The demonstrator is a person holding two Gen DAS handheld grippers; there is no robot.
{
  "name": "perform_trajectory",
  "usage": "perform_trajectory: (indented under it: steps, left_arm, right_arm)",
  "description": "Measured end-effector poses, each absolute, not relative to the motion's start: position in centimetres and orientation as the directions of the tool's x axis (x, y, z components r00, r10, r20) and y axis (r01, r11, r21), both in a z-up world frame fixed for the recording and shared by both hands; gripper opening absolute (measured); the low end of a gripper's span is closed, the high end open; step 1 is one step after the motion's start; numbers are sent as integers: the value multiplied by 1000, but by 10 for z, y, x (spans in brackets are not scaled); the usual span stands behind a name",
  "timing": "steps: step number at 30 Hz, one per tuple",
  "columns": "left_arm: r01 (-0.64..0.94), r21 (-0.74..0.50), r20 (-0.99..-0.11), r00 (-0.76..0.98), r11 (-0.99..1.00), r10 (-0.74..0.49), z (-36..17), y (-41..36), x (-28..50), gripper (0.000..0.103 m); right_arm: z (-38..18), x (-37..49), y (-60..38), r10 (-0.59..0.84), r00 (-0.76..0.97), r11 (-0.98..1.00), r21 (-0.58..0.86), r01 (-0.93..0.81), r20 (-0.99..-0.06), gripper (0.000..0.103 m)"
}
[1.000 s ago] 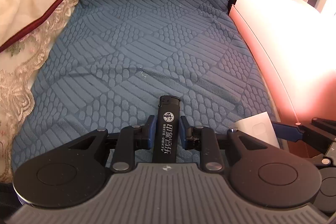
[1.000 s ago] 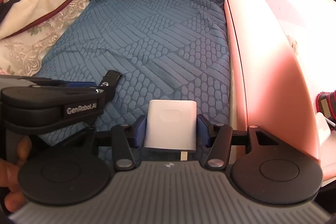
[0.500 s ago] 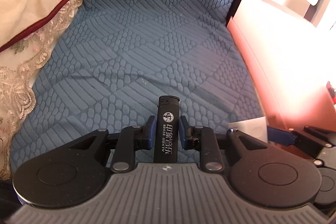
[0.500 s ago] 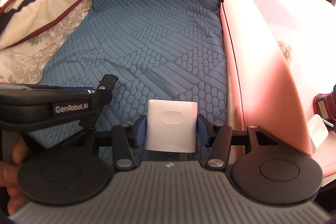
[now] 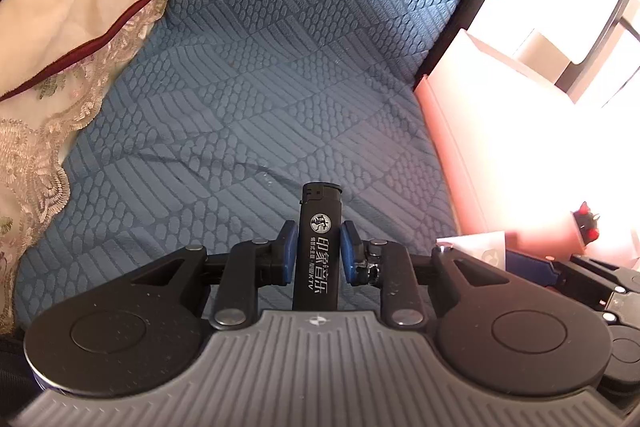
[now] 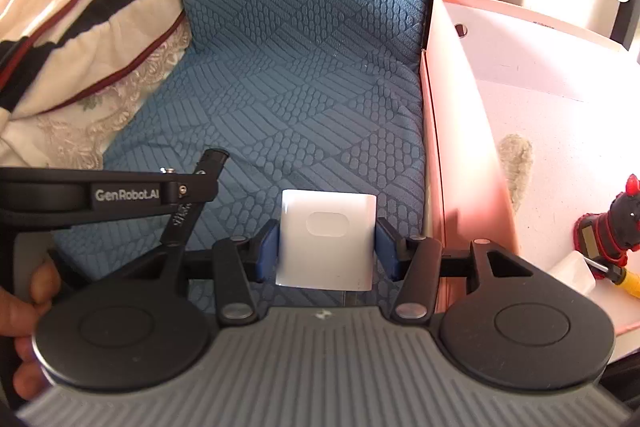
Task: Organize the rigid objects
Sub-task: 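Carry the charger and USB stick over the pink box with both tools, then open both tools to drop the charger and USB stick into the box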
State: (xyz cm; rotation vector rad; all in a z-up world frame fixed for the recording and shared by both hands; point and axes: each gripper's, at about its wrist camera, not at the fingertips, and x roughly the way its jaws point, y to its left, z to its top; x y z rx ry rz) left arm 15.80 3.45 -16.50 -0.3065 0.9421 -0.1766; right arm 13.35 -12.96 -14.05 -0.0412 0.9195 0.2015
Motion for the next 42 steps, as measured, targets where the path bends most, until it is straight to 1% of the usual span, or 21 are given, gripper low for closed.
perform_trajectory:
  steps: [11,16,21,31,37,42]
  left_arm:
    - [42,-379,-711,625,924,-320,-127,37,148,27]
    - [55,-389,-702,629,920,-334,-113,29,150,27]
    - [74,-402,-677,647,913,-351,-92,15,154,27]
    - [130,-416,-618,685,900,-384,-32,-38,167,27]
    - [154,-419,-588,705,895,-396,-24,-82,172,27]
    - [166,-417,-582,706,893,-403,-33,-115,179,27]
  right_arm:
    - [-102,126,-141,172,639,982,82,-168,-750,54]
    - [-84,130,-152,185,653,982,107,-158,-735,54]
    - [-66,133,-163,184,671,982,101,-161,-718,54]
    - [-23,137,-204,186,723,982,108,-153,-666,54]
    - [0,144,-239,173,752,985,104,-139,-636,54]
    - [8,151,-271,165,763,986,110,-124,-625,54]
